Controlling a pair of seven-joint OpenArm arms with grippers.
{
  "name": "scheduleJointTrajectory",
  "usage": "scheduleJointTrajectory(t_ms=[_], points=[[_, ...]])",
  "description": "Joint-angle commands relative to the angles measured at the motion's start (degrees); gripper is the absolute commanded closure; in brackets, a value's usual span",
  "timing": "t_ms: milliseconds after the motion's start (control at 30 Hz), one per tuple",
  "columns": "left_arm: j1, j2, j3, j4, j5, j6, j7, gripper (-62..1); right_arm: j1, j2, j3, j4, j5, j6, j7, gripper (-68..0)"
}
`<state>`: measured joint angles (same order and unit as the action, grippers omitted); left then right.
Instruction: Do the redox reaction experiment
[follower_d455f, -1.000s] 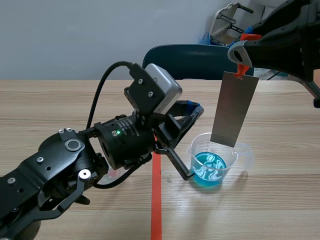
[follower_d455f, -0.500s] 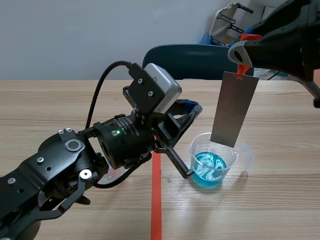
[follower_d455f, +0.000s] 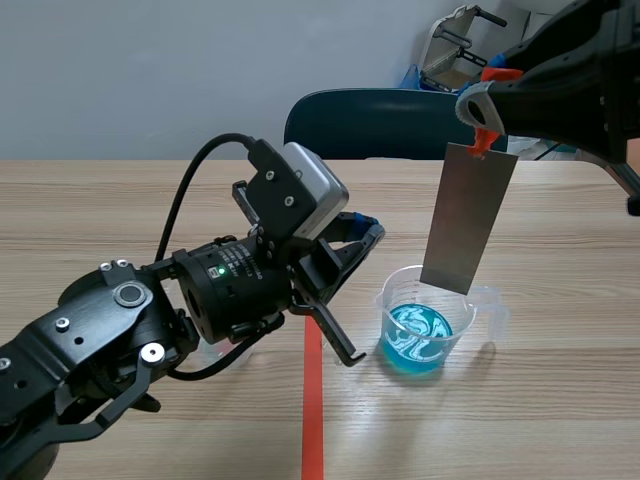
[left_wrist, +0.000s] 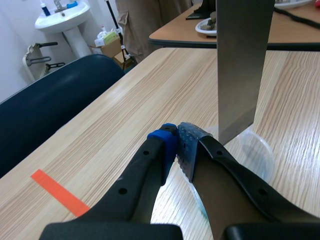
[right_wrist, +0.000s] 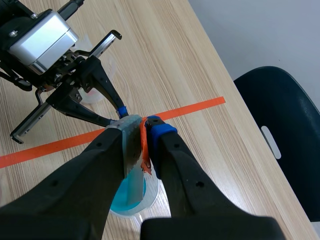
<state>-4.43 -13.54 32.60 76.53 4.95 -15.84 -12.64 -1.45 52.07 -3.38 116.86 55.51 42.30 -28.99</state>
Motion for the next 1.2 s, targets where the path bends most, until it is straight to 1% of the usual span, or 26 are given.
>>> scheduleJointTrajectory(t_ms=[0,200,467,767,900,1133,1167], points=[[0.04,-0.44,0.07,1.05,-0.44,0.24,-0.98,-2.7,1.14,0.59,0.31,0.46,0.26,-0.22,0.66,-0.6],[2.49,-3.41,-0.63,2.60,-0.87,0.17,-1.79,-2.7,1.14,0.59,0.31,0.46,0.26,-0.22,0.66,-0.6],[9.11,-8.33,-4.42,9.22,-1.29,-0.31,-5.57,-2.7,1.14,0.59,0.31,0.46,0.26,-0.22,0.66,-0.6],[16.74,-12.96,-6.29,14.29,-1.25,-0.61,-10.05,-2.7,1.14,0.59,0.31,0.46,0.26,-0.22,0.66,-0.6],[19.63,-14.03,-7.04,15.21,-1.25,-0.63,-11.91,-2.7,1.14,0.59,0.31,0.46,0.26,-0.22,0.66,-0.6],[20.92,-14.16,-7.67,15.32,-0.81,-0.59,-11.96,-2.9,1.14,0.59,0.31,0.46,0.26,-0.22,0.66,-0.6],[20.92,-14.16,-7.67,15.32,-0.81,-0.57,-11.98,-3.7,1.14,0.59,0.31,0.46,0.26,-0.22,0.66,-0.6]])
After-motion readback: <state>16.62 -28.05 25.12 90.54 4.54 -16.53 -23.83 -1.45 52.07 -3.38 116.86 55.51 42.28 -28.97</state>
